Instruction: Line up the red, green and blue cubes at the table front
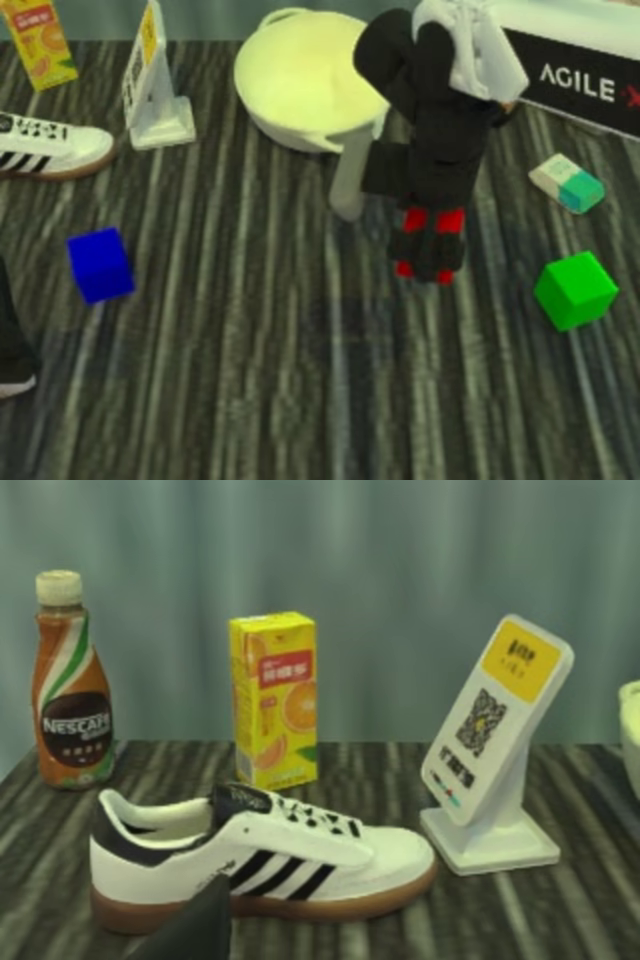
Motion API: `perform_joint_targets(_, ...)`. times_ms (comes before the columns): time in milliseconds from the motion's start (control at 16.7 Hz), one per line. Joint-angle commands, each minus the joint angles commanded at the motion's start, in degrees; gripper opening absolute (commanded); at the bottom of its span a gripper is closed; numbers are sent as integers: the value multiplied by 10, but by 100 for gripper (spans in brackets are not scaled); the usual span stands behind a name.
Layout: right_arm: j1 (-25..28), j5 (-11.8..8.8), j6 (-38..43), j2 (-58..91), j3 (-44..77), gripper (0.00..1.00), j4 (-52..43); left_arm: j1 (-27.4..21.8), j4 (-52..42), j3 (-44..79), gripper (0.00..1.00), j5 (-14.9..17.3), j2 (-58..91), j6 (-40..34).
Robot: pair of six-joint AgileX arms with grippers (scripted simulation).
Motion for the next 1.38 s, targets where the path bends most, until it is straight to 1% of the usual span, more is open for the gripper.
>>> perform_joint_targets(120,45,0,21,16,33,0,-17,0,0,0,100,0,0,0)
perform_joint_targets(480,203,1,98,68,146,0,-78,0,0,0,100,0,0,0)
perform_joint_targets(600,239,2,115,78,170,0,-90,0,0,0,100,0,0,0)
perform_joint_targets(720,252,2,122,81,180,0,-95,0,0,0,100,0,0,0)
perform_joint_targets(1020,252,1,122,79,169,0,-84,0,0,0,100,0,0,0)
perform_joint_targets(1380,252,2,124,93,67,0,33,0,0,0,100,0,0,0)
